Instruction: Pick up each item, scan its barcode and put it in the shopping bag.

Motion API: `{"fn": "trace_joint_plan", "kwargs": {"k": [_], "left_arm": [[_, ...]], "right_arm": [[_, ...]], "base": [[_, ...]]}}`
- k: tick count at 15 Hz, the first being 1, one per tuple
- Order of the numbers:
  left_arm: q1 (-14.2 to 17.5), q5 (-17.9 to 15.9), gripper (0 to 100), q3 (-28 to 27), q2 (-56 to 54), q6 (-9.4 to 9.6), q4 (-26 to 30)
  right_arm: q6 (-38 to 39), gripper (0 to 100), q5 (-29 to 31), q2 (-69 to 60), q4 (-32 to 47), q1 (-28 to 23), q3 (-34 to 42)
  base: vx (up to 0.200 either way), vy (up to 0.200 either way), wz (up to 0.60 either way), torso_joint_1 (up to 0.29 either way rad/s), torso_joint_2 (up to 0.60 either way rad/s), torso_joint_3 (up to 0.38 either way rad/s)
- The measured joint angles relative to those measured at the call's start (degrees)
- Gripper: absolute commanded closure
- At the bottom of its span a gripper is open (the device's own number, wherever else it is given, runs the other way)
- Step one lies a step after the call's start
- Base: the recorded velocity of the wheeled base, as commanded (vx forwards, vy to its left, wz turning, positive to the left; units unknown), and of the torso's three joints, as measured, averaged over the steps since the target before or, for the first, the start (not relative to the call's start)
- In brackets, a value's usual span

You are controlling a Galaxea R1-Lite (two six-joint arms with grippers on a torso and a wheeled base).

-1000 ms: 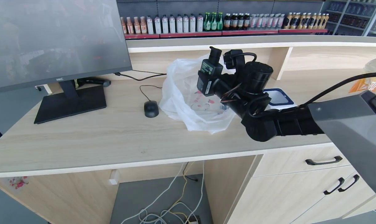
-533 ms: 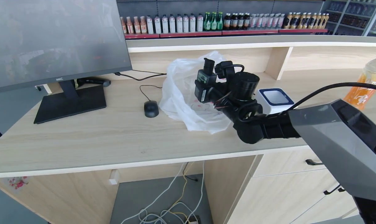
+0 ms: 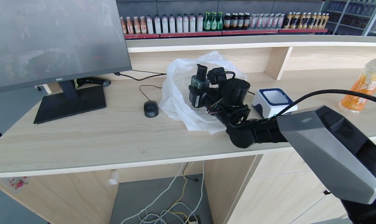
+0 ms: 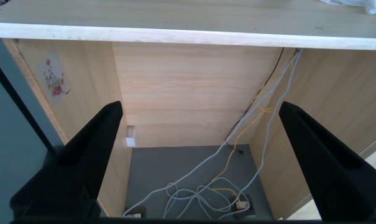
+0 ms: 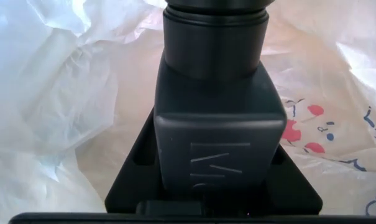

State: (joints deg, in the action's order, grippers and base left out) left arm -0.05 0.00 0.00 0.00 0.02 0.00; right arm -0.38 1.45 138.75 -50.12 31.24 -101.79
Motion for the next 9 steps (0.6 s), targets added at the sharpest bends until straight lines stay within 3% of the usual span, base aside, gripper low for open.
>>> {"fn": "trace_joint_plan", "kwargs": {"k": [9], "left_arm": [[0.00,0.00,0,0.00,0.00,0.00,0.00]], "right_arm": [[-0.05,100,-0.04,1.88,-0.05,1.48,-0.74]], "base": [[0.000,0.000,0.00,0.000,0.00,0.000]]}}
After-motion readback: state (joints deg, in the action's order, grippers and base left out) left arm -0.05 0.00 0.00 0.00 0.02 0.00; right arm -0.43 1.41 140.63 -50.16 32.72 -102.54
